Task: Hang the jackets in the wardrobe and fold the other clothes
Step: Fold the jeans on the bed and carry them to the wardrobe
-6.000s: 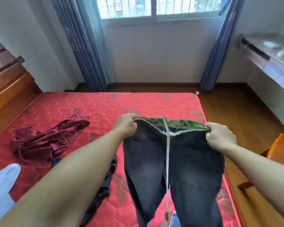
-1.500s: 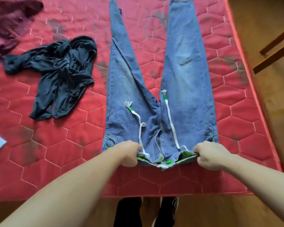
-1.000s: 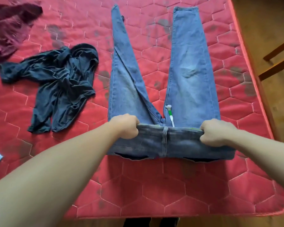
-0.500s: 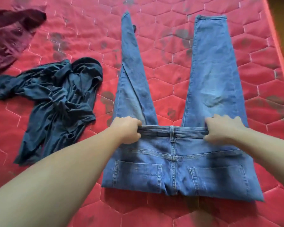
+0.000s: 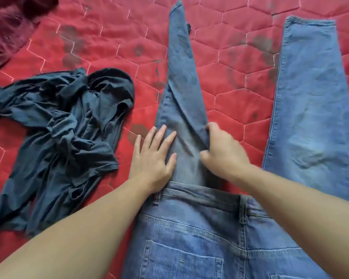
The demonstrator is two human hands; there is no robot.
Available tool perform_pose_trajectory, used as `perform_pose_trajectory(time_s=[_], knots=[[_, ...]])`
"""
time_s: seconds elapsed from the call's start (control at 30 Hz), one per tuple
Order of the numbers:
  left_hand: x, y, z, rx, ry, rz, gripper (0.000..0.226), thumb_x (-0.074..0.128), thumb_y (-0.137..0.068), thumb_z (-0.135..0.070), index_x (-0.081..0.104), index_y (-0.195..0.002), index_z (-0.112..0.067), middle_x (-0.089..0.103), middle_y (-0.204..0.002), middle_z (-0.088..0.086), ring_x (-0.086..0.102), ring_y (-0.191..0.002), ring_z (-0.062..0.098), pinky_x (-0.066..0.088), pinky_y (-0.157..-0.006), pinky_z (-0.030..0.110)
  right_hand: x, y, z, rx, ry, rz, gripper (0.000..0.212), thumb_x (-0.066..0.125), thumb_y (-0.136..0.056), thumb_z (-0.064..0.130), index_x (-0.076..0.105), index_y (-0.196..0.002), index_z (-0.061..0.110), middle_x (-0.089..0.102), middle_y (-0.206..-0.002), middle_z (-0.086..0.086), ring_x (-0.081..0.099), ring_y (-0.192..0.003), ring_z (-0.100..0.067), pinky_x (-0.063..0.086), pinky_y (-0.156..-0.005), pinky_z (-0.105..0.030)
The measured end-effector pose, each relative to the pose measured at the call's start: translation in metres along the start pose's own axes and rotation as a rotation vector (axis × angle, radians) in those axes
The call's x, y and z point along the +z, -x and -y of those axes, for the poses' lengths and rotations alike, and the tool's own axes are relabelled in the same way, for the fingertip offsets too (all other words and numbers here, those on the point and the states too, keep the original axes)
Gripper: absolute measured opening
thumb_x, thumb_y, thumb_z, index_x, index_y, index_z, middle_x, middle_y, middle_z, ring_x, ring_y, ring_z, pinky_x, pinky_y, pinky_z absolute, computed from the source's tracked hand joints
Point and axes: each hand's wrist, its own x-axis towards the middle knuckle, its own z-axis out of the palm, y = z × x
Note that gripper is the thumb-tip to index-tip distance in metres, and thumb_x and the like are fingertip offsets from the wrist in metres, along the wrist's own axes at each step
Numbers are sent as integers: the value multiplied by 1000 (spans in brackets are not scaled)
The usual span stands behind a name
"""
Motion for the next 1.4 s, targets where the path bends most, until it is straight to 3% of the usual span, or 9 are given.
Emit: perform_pose_trajectory(time_s=[0.2, 0.37, 0.47, 0.8, 0.9, 1.0, 1.1, 1.23, 1.4], knots=[[-10, -10, -7, 8, -44, -38, 61, 37, -87, -49, 38, -145, -27, 32, -153, 4, 19, -145, 24, 3, -118, 52, -23, -15, -30, 436, -468, -23, 9, 56, -76, 10, 63, -76, 15, 64, -75, -6, 65, -80, -32, 54, -73, -40], [-18, -74, -16, 115, -33, -41, 63, 38, -93, -54, 28, -149, -28, 19, -159, 3, 6, -149, 19, -9, -116, 48, -21, -43, -2, 183, -127, -142, 36, 55, -82, 46, 48, -111, 27, 58, -108, -3, 59, -96, -33, 44, -75, -39], [-14, -107, -8, 103, -65, -28, 73, 24, -91, -64, 17, -153, -28, 5, -163, 0, -5, -149, 14, -11, -118, 47, -25, -82, 13, -36, 196, -130, 55, 60, -82, 41, 36, -128, 23, 46, -118, -5, 56, -103, -34, 43, -71, -41], [-16, -147, 1, 30, 36, -147, 80, 23, -84, -69, 19, -153, -29, 9, -162, -8, -2, -148, 7, -6, -119, 46, -49, -205, 40, -216, 260, -267, 29, 58, -85, 33, 52, -108, 16, 58, -107, -10, 61, -92, -39, 34, -63, -36], [-19, -148, 0, 29, 60, -128, 77, 28, -86, -66, 21, -153, -29, 10, -162, -7, 1, -149, 8, -4, -119, 46, -62, -226, 19, 85, -72, -378, 15, 49, -88, 26, 57, -83, 14, 65, -92, -19, 60, -88, -41, 32, -66, -34], [-20, -147, -2, 35, 65, -121, 75, 33, -86, -64, 29, -151, -27, 17, -161, -4, 9, -149, 11, 1, -118, 47, -75, -235, -8, 491, -445, -403, 34, 48, -91, 27, 50, -63, 9, 54, -66, -15, 53, -78, -34, 33, -67, -32], [-20, -147, -1, 40, 68, -135, 75, 39, -84, -62, 36, -149, -25, 25, -159, -3, 19, -147, 13, 9, -115, 49, -89, -258, -17, 499, -500, -431, 27, 54, -89, 38, 62, -91, 12, 64, -94, -10, 58, -97, -30, 41, -83, -33], [-20, -147, -1, 50, 50, -151, 75, 44, -81, -62, 43, -146, -24, 33, -156, -1, 27, -145, 15, 17, -112, 52, -95, -279, -6, 36, -70, -371, 70, 69, -77, 40, 38, -138, 22, 42, -134, -8, 44, -119, -28, 38, -100, -38], [-19, -147, -2, 49, 38, -137, 74, 42, -82, -62, 43, -146, -24, 32, -156, -2, 26, -145, 15, 15, -114, 51, -98, -268, -5, -87, 231, -338, 62, 63, -84, 42, 43, -139, 23, 37, -142, -10, 41, -124, -34, 38, -100, -48]])
